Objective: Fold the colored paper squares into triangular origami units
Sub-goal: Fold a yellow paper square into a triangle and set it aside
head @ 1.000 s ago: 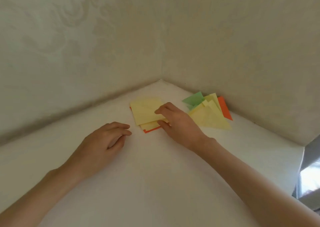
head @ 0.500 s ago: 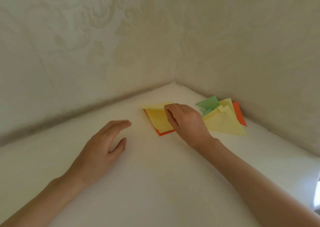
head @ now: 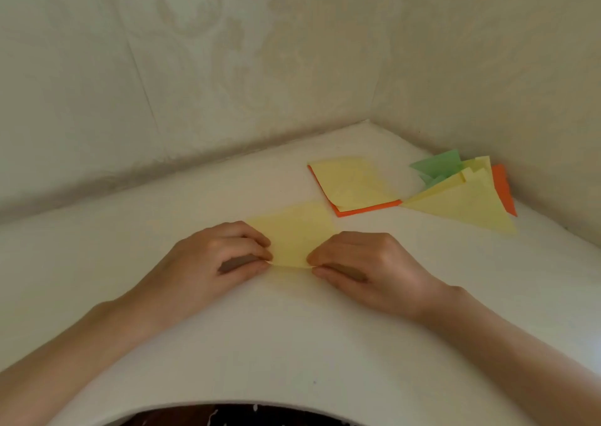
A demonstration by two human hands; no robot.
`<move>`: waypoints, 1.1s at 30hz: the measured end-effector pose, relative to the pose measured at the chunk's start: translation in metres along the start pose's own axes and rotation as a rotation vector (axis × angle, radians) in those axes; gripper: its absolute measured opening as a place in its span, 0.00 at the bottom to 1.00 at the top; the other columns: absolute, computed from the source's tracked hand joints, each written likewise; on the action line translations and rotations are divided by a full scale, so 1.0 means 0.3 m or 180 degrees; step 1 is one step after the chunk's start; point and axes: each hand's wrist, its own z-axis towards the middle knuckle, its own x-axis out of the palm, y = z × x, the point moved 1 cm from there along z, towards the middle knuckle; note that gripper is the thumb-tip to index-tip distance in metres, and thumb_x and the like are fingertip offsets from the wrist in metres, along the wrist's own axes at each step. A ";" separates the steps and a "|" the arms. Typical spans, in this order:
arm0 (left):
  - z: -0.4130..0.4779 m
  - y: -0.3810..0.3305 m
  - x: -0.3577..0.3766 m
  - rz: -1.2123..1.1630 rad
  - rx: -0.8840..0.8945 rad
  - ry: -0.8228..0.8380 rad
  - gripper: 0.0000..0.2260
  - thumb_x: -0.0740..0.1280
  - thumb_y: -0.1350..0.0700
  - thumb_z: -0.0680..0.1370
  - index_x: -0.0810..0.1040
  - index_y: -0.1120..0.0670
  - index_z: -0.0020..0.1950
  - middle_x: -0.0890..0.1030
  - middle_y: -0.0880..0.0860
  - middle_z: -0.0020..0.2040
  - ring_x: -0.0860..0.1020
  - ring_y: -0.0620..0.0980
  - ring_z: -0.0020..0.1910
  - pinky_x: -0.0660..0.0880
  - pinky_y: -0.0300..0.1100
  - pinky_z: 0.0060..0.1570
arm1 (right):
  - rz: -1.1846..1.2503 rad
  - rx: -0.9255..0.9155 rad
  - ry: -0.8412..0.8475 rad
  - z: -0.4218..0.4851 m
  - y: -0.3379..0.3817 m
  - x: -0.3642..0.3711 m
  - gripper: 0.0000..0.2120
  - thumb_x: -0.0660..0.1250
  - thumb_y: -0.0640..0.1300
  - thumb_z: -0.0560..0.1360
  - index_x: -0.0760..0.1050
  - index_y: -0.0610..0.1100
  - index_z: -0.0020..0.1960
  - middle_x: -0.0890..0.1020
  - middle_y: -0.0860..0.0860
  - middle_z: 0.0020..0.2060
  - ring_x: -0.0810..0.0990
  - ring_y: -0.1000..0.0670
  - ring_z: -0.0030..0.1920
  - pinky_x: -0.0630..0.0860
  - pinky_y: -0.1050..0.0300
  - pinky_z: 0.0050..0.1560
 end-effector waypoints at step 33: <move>0.270 -0.047 0.014 0.0420 -0.0379 0.1326 0.39 0.50 0.24 0.62 0.71 0.43 0.65 0.66 0.41 0.67 0.66 0.42 0.66 0.61 0.43 0.68 | 0.0326 0.1946 -0.0258 0.022 -0.035 -0.002 0.12 0.61 0.52 0.77 0.71 0.46 0.39 0.73 0.53 0.38 0.68 0.57 0.41 0.64 0.68 0.42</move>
